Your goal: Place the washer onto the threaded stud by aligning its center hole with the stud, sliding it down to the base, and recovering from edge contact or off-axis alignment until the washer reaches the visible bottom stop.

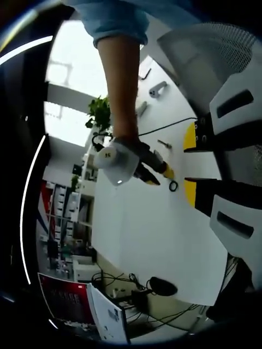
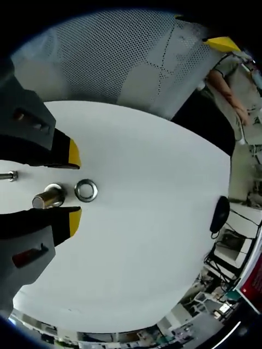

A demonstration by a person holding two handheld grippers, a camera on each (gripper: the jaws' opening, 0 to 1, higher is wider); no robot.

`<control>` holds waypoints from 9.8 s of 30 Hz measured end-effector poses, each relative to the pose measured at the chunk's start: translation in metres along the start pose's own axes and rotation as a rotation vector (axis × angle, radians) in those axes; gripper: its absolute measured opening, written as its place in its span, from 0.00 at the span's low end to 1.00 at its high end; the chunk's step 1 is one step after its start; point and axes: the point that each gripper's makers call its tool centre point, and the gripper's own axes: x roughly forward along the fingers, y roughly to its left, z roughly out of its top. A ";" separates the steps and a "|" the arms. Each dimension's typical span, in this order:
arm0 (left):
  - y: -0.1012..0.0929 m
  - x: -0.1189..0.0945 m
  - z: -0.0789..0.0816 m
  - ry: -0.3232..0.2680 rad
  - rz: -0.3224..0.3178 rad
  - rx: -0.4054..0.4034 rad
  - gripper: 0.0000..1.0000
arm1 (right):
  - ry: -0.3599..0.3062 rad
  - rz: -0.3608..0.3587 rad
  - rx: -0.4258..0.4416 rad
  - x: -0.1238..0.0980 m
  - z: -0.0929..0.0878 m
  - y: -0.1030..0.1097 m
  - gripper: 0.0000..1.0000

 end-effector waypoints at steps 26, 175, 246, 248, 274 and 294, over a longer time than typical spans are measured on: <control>0.002 -0.001 0.002 -0.012 0.010 -0.003 0.17 | 0.098 0.053 -0.059 0.028 -0.014 -0.003 0.29; 0.004 -0.001 0.005 -0.031 0.024 -0.007 0.17 | 0.143 0.022 -0.061 -0.024 -0.039 -0.016 0.22; 0.003 0.000 0.007 -0.037 0.014 -0.003 0.16 | -0.120 -0.045 0.225 -0.067 -0.055 -0.016 0.17; 0.003 0.000 0.007 -0.037 0.013 -0.003 0.15 | -0.157 -0.062 0.257 -0.077 -0.055 -0.016 0.19; 0.001 -0.001 0.005 -0.025 0.005 -0.005 0.14 | -0.712 -0.145 0.794 -0.246 -0.117 0.101 0.36; 0.000 -0.002 0.003 -0.021 0.006 -0.004 0.15 | -0.713 -0.371 0.992 -0.215 -0.167 0.159 0.77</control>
